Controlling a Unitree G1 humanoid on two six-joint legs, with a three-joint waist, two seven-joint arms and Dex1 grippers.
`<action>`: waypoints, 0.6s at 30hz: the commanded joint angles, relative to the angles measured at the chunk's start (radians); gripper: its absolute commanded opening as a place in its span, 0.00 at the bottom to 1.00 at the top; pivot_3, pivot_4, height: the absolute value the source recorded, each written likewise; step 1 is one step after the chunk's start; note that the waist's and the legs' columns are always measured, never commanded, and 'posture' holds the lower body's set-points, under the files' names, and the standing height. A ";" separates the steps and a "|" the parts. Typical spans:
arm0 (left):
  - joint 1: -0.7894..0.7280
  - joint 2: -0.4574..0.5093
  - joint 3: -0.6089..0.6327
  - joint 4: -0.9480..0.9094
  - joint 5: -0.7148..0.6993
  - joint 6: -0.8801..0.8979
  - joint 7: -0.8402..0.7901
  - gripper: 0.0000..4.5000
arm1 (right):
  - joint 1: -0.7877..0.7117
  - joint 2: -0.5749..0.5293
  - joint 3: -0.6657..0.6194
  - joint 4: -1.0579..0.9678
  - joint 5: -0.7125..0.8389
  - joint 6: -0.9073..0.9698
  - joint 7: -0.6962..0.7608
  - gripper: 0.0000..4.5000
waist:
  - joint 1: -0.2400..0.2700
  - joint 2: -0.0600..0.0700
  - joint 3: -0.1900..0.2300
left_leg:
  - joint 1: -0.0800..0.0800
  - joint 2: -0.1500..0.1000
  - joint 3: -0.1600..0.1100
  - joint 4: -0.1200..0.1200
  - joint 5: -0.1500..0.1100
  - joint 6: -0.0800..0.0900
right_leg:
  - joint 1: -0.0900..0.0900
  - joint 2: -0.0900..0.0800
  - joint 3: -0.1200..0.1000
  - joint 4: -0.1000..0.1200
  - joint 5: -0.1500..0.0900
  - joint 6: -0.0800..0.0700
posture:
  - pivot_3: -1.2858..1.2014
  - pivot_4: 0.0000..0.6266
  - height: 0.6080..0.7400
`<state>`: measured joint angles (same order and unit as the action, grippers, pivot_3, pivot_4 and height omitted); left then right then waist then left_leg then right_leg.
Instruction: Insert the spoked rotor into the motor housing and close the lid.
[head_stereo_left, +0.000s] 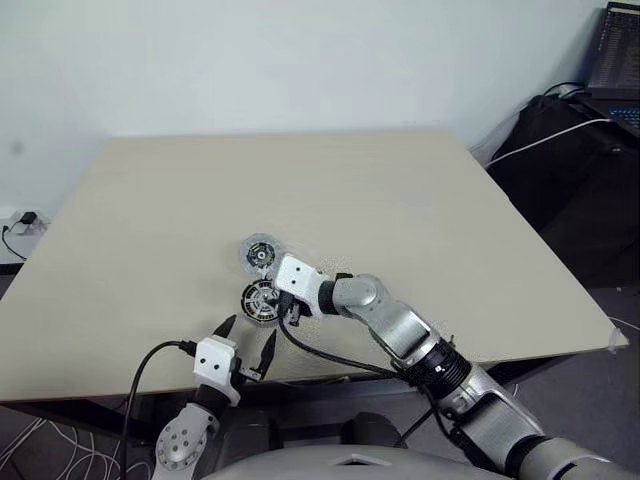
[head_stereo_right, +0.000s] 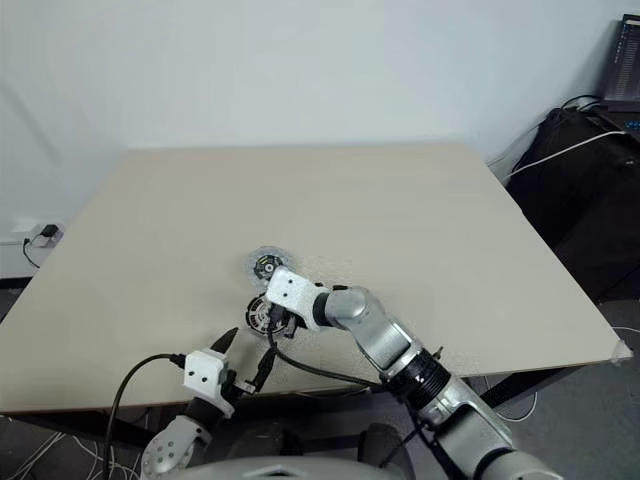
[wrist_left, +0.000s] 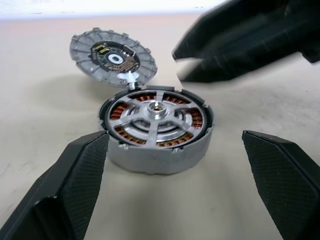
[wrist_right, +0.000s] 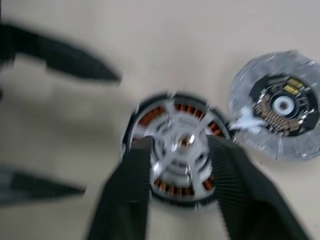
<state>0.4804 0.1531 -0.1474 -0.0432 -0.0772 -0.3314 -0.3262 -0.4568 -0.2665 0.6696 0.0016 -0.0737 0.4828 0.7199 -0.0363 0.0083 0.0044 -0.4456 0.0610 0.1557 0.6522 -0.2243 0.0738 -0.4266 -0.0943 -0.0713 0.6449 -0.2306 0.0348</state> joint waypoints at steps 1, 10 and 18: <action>-0.009 -0.007 -0.005 -0.005 0.006 -0.013 0.005 1.00 | -0.072 -0.046 0.051 -0.012 -0.080 -0.073 0.065 0.56 | -0.001 0.000 0.000 | 0.000 0.000 0.000 0.000 0.000 0.000 | 0.000 0.000 0.000 0.000 0.000 0.000 | 0.52 0.00 1.00; -0.012 -0.018 -0.006 0.011 0.008 -0.024 0.012 1.00 | -0.202 -0.112 0.170 0.053 -0.237 -0.284 0.222 0.56 | 0.000 0.000 0.000 | 0.000 0.000 0.000 0.003 0.000 0.000 | 0.001 0.002 0.000 0.001 0.000 0.000 | 0.52 0.00 1.00; -0.011 -0.027 -0.005 0.042 0.011 -0.052 0.022 1.00 | -0.245 -0.084 0.200 0.144 -0.331 -0.416 0.266 0.56 | 0.001 0.000 0.000 | 0.000 0.000 0.000 0.005 0.000 0.000 | 0.001 0.002 0.000 0.002 0.000 0.000 | 0.52 0.00 1.00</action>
<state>0.4776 0.1329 -0.1492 0.0054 -0.0699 -0.3509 -0.3063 -0.6705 -0.3578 0.8800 0.1451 -0.3872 0.0974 0.9814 -0.0353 0.0081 0.0045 -0.4456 0.0612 0.1559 0.6573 -0.2244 0.0739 -0.4256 -0.0923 -0.0713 0.6471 -0.2305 0.0349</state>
